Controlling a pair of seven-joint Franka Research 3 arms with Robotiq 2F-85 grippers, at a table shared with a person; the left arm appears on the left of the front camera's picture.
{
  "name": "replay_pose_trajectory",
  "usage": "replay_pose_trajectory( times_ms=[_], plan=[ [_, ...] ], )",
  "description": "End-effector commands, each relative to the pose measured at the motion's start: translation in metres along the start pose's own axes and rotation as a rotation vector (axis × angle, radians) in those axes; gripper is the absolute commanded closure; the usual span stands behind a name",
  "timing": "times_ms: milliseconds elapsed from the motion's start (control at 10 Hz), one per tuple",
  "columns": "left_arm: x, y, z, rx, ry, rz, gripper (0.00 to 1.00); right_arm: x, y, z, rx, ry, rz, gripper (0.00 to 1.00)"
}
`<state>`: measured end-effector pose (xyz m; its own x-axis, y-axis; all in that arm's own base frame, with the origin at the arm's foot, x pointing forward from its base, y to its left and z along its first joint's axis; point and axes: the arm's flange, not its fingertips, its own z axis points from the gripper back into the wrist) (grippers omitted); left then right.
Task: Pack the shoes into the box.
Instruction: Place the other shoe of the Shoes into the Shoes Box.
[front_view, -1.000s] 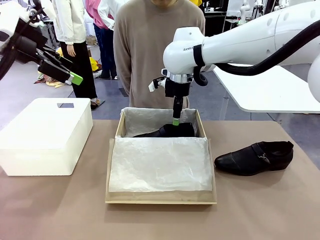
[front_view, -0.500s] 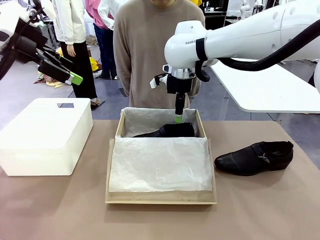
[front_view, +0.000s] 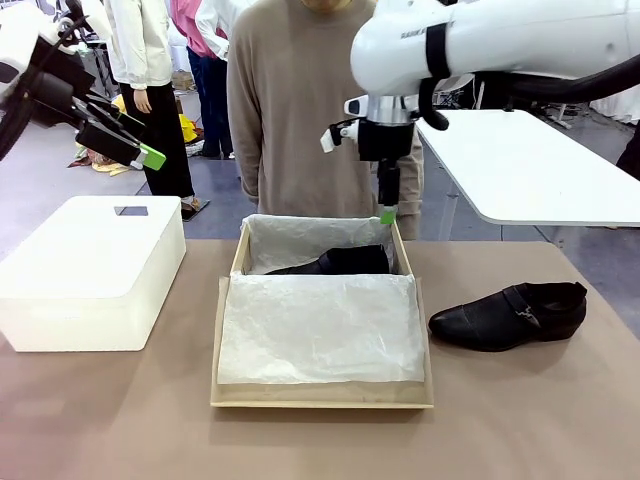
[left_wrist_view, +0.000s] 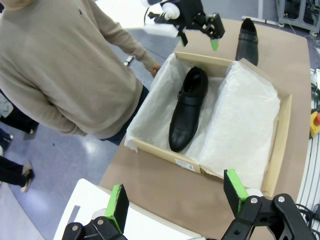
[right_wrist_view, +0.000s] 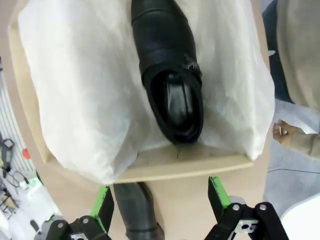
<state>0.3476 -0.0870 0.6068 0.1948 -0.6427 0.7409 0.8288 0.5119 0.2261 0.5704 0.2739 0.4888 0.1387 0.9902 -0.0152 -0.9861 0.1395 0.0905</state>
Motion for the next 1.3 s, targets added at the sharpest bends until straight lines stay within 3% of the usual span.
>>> replay_pose_trajectory(
  times_ms=[0,300,700,1000,1200],
  plan=[
    [-0.001,0.001,0.0,-0.015,-0.012,-0.008,0.0,-0.042,0.02,-0.001,-0.006,-0.01,0.029,0.0],
    [-0.001,0.001,0.0,-0.015,-0.012,-0.008,0.0,-0.102,0.035,0.0,-0.117,-0.051,0.003,0.0],
    [-0.001,0.001,0.0,-0.015,-0.012,-0.008,0.0,-0.166,0.028,-0.019,-0.107,-0.075,-0.06,0.0],
    [-0.001,0.001,0.0,-0.015,-0.012,-0.008,0.0,-0.181,0.017,-0.03,-0.101,-0.102,-0.105,0.0],
    [-0.001,0.001,0.0,-0.015,-0.012,-0.008,0.0,-0.181,0.017,-0.027,-0.092,-0.06,-0.112,0.0]
  ],
)
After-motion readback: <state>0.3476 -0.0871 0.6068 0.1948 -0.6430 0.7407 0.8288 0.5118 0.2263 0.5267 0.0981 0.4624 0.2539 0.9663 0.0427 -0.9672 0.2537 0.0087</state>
